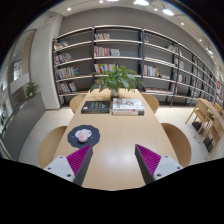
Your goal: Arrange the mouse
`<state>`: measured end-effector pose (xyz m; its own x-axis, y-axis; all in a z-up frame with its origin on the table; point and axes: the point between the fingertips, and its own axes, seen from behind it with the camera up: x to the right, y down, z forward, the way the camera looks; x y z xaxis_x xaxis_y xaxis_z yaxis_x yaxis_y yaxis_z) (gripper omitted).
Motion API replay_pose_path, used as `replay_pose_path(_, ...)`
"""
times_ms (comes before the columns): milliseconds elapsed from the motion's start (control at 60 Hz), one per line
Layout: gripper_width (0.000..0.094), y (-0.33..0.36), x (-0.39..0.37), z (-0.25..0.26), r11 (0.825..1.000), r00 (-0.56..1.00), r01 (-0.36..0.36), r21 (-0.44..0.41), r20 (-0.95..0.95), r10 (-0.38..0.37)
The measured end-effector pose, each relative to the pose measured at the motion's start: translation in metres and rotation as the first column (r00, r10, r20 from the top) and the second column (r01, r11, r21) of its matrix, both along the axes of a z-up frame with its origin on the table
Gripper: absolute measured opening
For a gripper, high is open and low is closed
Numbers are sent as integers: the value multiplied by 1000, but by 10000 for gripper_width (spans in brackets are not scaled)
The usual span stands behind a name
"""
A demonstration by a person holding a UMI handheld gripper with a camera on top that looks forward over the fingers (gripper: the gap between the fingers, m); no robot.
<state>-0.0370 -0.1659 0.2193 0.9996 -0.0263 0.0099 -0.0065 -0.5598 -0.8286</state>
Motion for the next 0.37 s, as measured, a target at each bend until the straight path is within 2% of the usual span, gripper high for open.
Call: replay_pose_path(367,858,-9,7,7,1000,1000,8,17,-17,-8)
